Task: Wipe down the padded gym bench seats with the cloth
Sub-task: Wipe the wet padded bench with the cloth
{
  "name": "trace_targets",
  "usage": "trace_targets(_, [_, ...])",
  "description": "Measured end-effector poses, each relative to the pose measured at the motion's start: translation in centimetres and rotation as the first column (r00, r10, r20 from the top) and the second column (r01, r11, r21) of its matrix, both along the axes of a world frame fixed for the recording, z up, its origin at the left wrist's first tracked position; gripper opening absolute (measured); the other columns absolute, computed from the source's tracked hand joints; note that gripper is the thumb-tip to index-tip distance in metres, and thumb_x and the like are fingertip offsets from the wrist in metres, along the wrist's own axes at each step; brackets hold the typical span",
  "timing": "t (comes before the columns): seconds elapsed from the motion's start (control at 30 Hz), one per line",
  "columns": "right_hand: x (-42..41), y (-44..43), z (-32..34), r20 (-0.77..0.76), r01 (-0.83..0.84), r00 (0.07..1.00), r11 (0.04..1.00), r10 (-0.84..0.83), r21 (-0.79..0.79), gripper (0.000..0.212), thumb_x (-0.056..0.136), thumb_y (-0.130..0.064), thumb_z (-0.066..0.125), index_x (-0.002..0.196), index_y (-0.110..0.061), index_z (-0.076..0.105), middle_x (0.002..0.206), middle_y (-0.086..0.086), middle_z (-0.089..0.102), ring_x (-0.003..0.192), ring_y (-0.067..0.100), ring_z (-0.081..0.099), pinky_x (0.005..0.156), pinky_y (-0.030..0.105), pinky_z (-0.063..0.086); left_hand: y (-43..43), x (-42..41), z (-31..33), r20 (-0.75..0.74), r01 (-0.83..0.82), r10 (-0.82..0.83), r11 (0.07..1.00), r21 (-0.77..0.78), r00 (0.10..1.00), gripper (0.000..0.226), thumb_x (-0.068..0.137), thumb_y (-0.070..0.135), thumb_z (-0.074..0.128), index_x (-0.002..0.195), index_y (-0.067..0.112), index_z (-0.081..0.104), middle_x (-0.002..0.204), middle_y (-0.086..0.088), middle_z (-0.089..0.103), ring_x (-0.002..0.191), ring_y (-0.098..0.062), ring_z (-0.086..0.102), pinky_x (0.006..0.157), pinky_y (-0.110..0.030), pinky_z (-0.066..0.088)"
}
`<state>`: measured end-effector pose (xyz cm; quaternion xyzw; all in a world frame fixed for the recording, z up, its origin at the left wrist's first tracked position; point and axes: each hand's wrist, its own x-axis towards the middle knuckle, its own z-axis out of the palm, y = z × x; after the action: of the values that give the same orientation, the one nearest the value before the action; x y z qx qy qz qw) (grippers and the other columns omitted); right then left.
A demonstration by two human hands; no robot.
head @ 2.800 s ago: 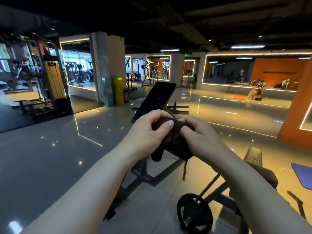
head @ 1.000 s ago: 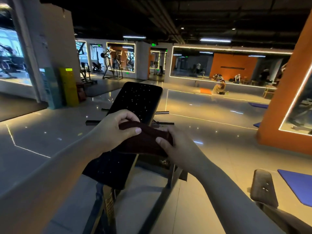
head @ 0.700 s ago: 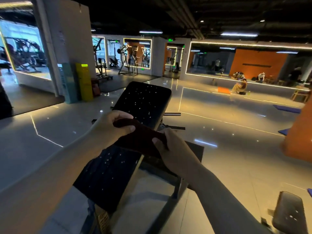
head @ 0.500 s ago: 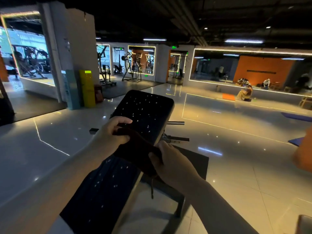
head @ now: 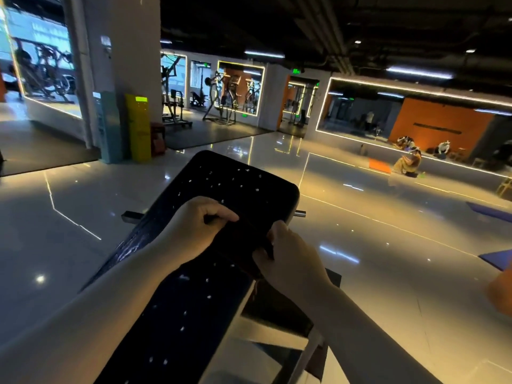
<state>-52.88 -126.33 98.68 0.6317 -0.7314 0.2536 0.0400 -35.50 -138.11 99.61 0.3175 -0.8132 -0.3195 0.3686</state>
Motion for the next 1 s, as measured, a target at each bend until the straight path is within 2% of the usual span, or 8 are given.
trace_targets(0.13, [-4.0,-5.2,-0.1,-0.159,-0.020,0.987,1.000,0.018,-0.012,0.028,0.088,-0.046,0.059,0.099,-0.026,0.043,0.105,-0.006,0.045,0.098,0.011,0.047,0.076,0.023,0.035,-3.4,-4.1,0.2,0.000,-0.099,0.099,0.992,-0.082,0.995,0.033,0.096,0.015,0.061,0.089,0.046,0.068,0.115,0.021,0.051,0.106,0.002,0.051,0.083,-0.008,0.038])
trace_targets(0.3, [-8.5,-10.2,0.7,-0.177,-0.062,0.984,0.979,0.027,-0.197,0.036,0.077,-0.050,0.053,0.095,-0.019,0.052,0.110,0.002,0.047,0.104,0.020,0.046,0.085,0.030,0.044,-7.6,-9.0,0.2,-0.106,-0.273,0.257,0.943,-0.188,0.961,0.026,0.091,0.015,0.069,0.092,0.042,0.070,0.111,0.025,0.049,0.102,0.009,0.050,0.092,0.001,0.030])
trace_targets(0.43, [-11.5,-12.9,1.7,-0.222,-0.157,0.971,0.936,0.089,-0.314,0.040,0.084,-0.054,0.048,0.105,-0.020,0.057,0.119,0.003,0.048,0.113,0.021,0.045,0.095,0.038,0.042,-9.8,-12.0,-1.0,-0.015,-0.453,0.471,0.838,-0.305,0.882,0.018,0.090,0.020,0.067,0.099,0.032,0.075,0.128,0.007,0.044,0.127,-0.020,0.040,0.100,-0.024,0.029])
trace_targets(0.53, [-13.1,-15.6,3.0,-0.077,-0.273,0.962,0.897,0.262,-0.348,0.033,0.092,-0.047,0.044,0.111,-0.023,0.057,0.115,-0.005,0.054,0.109,0.010,0.049,0.093,0.032,0.043,-8.5,-13.1,-1.0,-0.018,-0.551,0.594,0.736,-0.394,0.805,0.024,0.094,0.035,0.056,0.108,0.032,0.074,0.123,0.001,0.052,0.121,-0.027,0.042,0.096,-0.031,0.027])
trace_targets(0.63, [-13.4,-17.7,3.1,0.093,-0.332,0.924,0.898,0.372,-0.287,0.023,0.100,-0.033,0.046,0.120,-0.029,0.056,0.117,-0.014,0.057,0.107,-0.002,0.050,0.083,0.020,0.043,-5.6,-15.0,-0.6,0.154,-0.472,0.542,0.815,-0.336,0.826,0.051,0.105,0.044,0.025,0.147,0.022,0.046,0.150,-0.002,0.038,0.142,-0.026,0.027,0.115,-0.030,0.017])
trace_targets(0.7, [-13.5,-18.1,2.8,0.104,-0.330,0.927,0.914,0.361,-0.238,0.026,0.103,-0.032,0.043,0.127,-0.034,0.054,0.123,-0.020,0.057,0.107,-0.009,0.049,0.079,0.010,0.037,-4.8,-16.2,-0.5,0.303,-0.388,0.469,0.874,-0.291,0.829,0.064,0.104,0.049,0.012,0.157,0.016,-0.002,0.164,0.000,-0.011,0.151,-0.020,-0.016,0.113,-0.024,-0.014])
trace_targets(0.77, [-13.6,-17.9,2.6,0.087,-0.335,0.929,0.918,0.359,-0.212,0.030,0.104,-0.033,0.040,0.132,-0.035,0.051,0.129,-0.020,0.055,0.108,-0.013,0.045,0.079,0.005,0.032,-5.9,-16.5,-0.4,0.410,-0.354,0.441,0.894,-0.273,0.798,0.065,0.103,0.050,0.008,0.147,0.018,-0.027,0.151,0.000,-0.040,0.140,-0.015,-0.038,0.104,-0.023,-0.027])
trace_targets(1.0, [-13.5,-17.9,1.9,0.078,-0.299,0.940,0.913,0.331,-0.277,0.033,0.103,-0.031,0.036,0.130,-0.028,0.055,0.123,-0.012,0.062,0.100,-0.007,0.054,0.077,0.006,0.038,-10.7,-15.2,0.1,0.301,-0.426,0.420,0.903,-0.051,0.856,0.066,0.106,0.033,0.026,0.158,0.021,-0.012,0.162,0.002,-0.028,0.145,-0.010,-0.030,0.112,-0.026,-0.013])
